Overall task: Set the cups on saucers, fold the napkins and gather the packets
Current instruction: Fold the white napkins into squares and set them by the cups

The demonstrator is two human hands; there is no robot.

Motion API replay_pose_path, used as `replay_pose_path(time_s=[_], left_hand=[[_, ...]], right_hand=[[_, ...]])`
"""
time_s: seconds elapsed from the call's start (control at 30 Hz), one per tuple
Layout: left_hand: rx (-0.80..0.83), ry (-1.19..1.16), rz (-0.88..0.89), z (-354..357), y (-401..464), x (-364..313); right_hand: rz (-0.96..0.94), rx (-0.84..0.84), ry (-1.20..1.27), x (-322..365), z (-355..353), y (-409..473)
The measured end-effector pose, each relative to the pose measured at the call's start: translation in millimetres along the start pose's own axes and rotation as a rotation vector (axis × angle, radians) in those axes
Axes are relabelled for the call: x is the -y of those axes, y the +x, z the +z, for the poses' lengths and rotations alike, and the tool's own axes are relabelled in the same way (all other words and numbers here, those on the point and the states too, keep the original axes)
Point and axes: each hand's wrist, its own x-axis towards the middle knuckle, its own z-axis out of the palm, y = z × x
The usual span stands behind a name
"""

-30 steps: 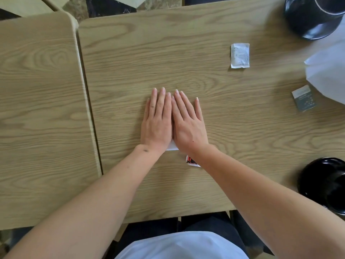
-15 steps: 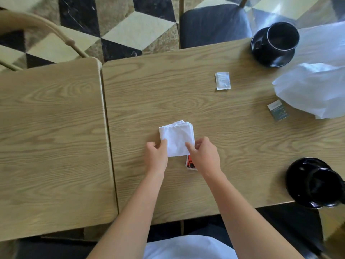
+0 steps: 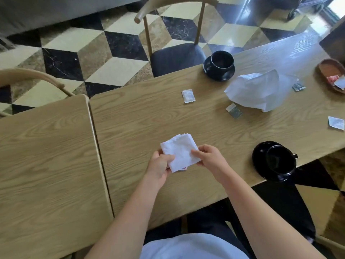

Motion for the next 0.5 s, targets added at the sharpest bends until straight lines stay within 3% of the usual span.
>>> replay_pose_path(time_s=[0.2,0.37,0.5], left_hand=[[0.159,0.246,-0.017,61.3,-16.6,43.6],[0.143,0.391,-0.024,109.1,-16.0,79.2],[0.064,0.420,-0.036,136.1,-12.0,105.3]], right_hand=[[0.057,-0.137,-0.033,-34.9,-81.2,-38.5],[0.118,-0.216,-0.061,-63.1,-129.0,-51.5],[0.122,-0.242,0.098,-85.1,-153.3,-54.0]])
